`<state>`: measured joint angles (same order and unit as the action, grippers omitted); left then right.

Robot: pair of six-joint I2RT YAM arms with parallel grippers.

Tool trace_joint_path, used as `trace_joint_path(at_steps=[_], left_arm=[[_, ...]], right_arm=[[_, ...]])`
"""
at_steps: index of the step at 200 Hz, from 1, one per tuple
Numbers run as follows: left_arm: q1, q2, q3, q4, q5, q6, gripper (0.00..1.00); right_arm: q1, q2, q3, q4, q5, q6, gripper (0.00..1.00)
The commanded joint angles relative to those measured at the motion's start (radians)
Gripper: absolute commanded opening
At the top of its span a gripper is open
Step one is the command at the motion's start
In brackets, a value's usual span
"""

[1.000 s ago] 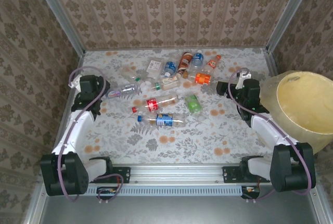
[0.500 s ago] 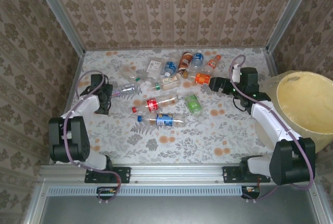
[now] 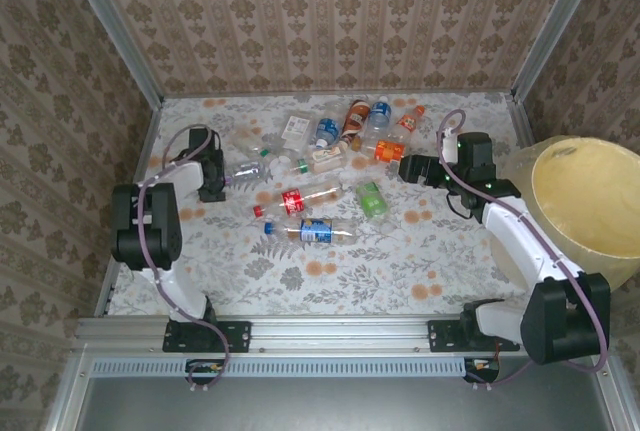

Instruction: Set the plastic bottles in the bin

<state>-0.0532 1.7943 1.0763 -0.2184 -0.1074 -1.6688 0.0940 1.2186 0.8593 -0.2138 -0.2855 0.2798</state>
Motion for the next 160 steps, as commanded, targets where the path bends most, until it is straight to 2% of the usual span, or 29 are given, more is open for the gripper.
trace_joint_path(at_steps=[1, 25, 64, 85, 125, 160], left_arm=[[-0.004, 0.036, 0.029, 0.039, -0.004, -0.055, 0.83], [-0.001, 0.055, 0.002, 0.085, -0.016, -0.055, 0.73], [0.011, 0.023, -0.087, 0.194, -0.037, 0.017, 0.66], [0.029, -0.027, -0.154, 0.326, -0.017, 0.201, 0.66], [0.059, -0.176, -0.226, 0.318, -0.013, 0.471, 0.66], [0.054, -0.35, -0.245, 0.307, 0.065, 0.714, 0.65]], right_arm=[[0.013, -0.033, 0.008, -0.027, 0.025, -0.027, 1.0], [0.021, -0.049, 0.001, -0.024, 0.025, -0.027, 1.0], [0.033, -0.07, -0.001, -0.032, 0.019, -0.004, 1.0], [0.046, -0.076, -0.004, -0.031, 0.013, 0.021, 1.0], [0.063, -0.083, -0.037, 0.022, 0.006, 0.099, 1.0], [0.092, -0.097, -0.072, 0.089, -0.006, 0.156, 1.0]])
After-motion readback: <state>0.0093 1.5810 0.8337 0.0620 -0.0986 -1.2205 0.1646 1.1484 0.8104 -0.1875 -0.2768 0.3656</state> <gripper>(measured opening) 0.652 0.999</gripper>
